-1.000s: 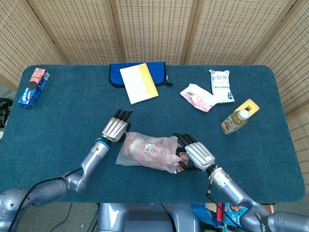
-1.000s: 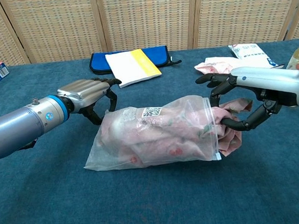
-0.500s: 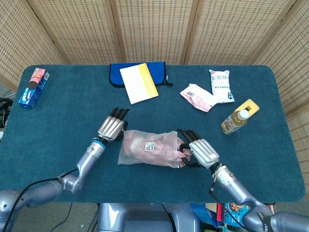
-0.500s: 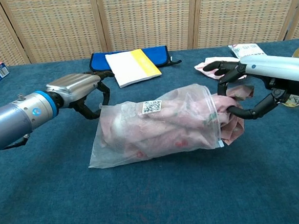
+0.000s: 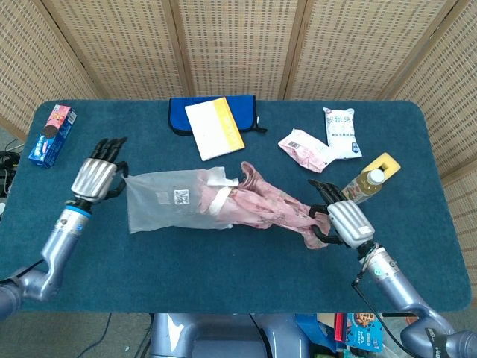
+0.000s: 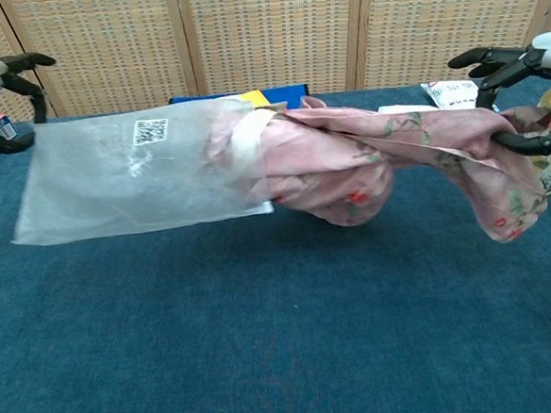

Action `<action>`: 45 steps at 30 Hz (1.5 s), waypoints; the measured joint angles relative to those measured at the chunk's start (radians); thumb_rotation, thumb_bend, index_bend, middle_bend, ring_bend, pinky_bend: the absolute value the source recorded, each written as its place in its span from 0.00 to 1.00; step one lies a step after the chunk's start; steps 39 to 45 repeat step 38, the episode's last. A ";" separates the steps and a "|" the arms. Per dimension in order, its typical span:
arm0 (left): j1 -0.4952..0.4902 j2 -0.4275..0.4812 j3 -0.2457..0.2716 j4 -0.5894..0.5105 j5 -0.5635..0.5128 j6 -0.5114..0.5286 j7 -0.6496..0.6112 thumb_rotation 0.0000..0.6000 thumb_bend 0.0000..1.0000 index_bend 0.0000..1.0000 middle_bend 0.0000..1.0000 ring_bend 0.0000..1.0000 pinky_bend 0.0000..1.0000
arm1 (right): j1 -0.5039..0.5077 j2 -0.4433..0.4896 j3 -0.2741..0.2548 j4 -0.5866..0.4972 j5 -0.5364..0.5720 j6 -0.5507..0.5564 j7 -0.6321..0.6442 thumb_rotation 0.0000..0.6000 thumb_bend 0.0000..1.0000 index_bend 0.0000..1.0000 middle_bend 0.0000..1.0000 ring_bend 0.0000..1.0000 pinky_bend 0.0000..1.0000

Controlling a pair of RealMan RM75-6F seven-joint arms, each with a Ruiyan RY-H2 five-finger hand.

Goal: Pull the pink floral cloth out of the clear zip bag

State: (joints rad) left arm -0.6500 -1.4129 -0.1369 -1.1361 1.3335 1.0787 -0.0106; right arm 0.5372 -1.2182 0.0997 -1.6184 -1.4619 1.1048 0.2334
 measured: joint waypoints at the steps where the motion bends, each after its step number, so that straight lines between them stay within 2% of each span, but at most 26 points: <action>1: 0.019 0.024 0.003 0.005 0.002 0.012 -0.026 1.00 0.45 0.63 0.00 0.00 0.00 | -0.004 0.006 0.000 0.006 0.000 0.004 0.009 1.00 0.71 0.70 0.00 0.00 0.00; 5: 0.078 0.079 0.011 0.045 -0.005 0.032 -0.097 1.00 0.45 0.63 0.00 0.00 0.00 | -0.019 0.027 -0.001 0.039 -0.002 0.015 0.045 1.00 0.71 0.70 0.00 0.00 0.00; 11: 0.121 0.091 0.023 0.122 -0.015 0.029 -0.192 1.00 0.45 0.63 0.00 0.00 0.00 | -0.034 0.029 -0.010 0.070 -0.012 0.024 0.073 1.00 0.71 0.70 0.00 0.00 0.00; 12: 0.125 0.090 0.025 0.134 -0.015 0.027 -0.206 1.00 0.45 0.56 0.00 0.00 0.00 | -0.035 0.028 -0.011 0.072 -0.015 0.025 0.074 1.00 0.71 0.69 0.00 0.00 0.00; 13: 0.130 0.089 0.029 0.146 -0.014 0.021 -0.222 1.00 0.45 0.39 0.00 0.00 0.00 | -0.036 0.028 -0.013 0.073 -0.018 0.026 0.075 1.00 0.69 0.62 0.00 0.00 0.00; 14: 0.134 0.089 0.031 0.150 -0.015 0.014 -0.231 1.00 0.44 0.26 0.00 0.00 0.00 | -0.037 0.029 -0.016 0.073 -0.024 0.029 0.075 1.00 0.62 0.51 0.00 0.00 0.00; 15: 0.138 0.093 0.033 0.149 -0.018 0.005 -0.234 1.00 0.39 0.08 0.00 0.00 0.00 | -0.040 0.032 -0.022 0.071 -0.035 0.032 0.075 1.00 0.46 0.31 0.00 0.00 0.00; 16: 0.144 0.099 0.032 0.140 -0.025 -0.006 -0.234 1.00 0.31 0.00 0.00 0.00 0.00 | -0.042 0.037 -0.028 0.069 -0.045 0.034 0.072 1.00 0.32 0.18 0.00 0.00 0.00; 17: 0.149 0.105 0.029 0.129 -0.031 -0.010 -0.233 1.00 0.25 0.00 0.00 0.00 0.00 | -0.046 0.045 -0.035 0.065 -0.059 0.040 0.063 1.00 0.13 0.04 0.00 0.00 0.00; 18: 0.156 0.111 0.026 0.115 -0.036 -0.007 -0.233 1.00 0.17 0.00 0.00 0.00 0.00 | -0.050 0.049 -0.038 0.063 -0.067 0.047 0.051 1.00 0.03 0.00 0.00 0.00 0.00; 20: 0.175 0.130 0.018 0.073 -0.045 0.023 -0.233 1.00 0.12 0.00 0.00 0.00 0.00 | -0.063 0.056 -0.042 0.059 -0.080 0.079 0.017 1.00 0.00 0.00 0.00 0.00 0.00; 25: 0.238 0.193 0.004 -0.064 -0.063 0.122 -0.219 1.00 0.12 0.00 0.00 0.00 0.00 | -0.109 0.066 -0.047 0.061 -0.106 0.183 -0.072 1.00 0.00 0.00 0.00 0.00 0.00; 30: 0.308 0.259 0.010 -0.221 -0.054 0.232 -0.171 1.00 0.12 0.00 0.00 0.00 0.00 | -0.167 0.077 -0.043 0.067 -0.115 0.289 -0.155 1.00 0.00 0.00 0.00 0.00 0.00; 33: 0.361 0.289 0.026 -0.317 -0.019 0.334 -0.131 1.00 0.12 0.00 0.00 0.00 0.00 | -0.207 0.087 -0.041 0.055 -0.119 0.357 -0.170 1.00 0.00 0.00 0.00 0.00 0.00; 38: 0.472 0.318 0.086 -0.488 0.065 0.500 -0.020 1.00 0.12 0.00 0.00 0.00 0.00 | -0.304 0.109 -0.063 0.003 -0.140 0.476 -0.214 1.00 0.00 0.00 0.00 0.00 0.00; 45: 0.472 0.318 0.086 -0.488 0.065 0.500 -0.020 1.00 0.12 0.00 0.00 0.00 0.00 | -0.304 0.109 -0.063 0.003 -0.140 0.476 -0.214 1.00 0.00 0.00 0.00 0.00 0.00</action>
